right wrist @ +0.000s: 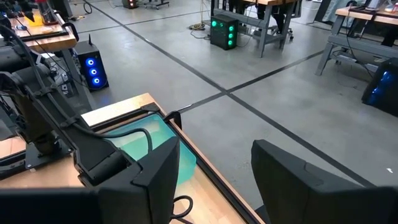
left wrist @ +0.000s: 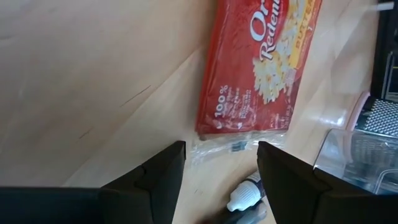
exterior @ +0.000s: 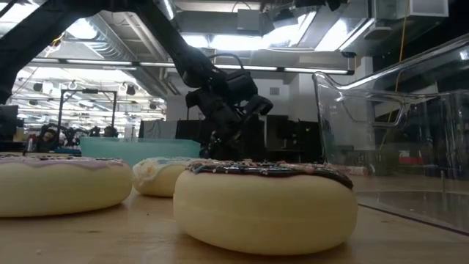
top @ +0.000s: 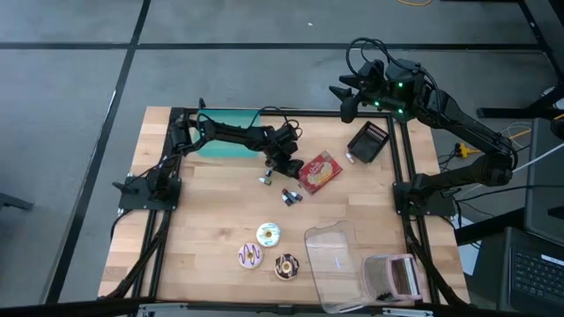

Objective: Pick & Place Food Item
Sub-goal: Put the popcorn bag into the light blue bin

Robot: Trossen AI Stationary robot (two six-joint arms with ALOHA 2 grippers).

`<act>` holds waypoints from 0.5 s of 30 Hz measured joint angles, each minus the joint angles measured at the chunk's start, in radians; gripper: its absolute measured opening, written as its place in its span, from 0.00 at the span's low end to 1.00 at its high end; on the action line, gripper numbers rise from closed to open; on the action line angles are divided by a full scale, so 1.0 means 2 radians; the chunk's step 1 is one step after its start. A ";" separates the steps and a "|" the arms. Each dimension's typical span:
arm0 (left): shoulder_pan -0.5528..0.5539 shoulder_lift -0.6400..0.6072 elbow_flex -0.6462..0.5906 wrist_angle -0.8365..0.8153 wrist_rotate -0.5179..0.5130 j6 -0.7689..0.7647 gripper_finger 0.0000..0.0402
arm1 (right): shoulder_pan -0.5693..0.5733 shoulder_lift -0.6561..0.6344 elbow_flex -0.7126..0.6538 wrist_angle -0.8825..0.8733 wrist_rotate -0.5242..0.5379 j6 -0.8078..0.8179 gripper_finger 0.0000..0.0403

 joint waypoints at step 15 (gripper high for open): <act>-0.006 0.003 -0.001 0.035 -0.011 0.007 0.28 | 0.000 0.000 0.000 0.011 0.002 0.002 0.49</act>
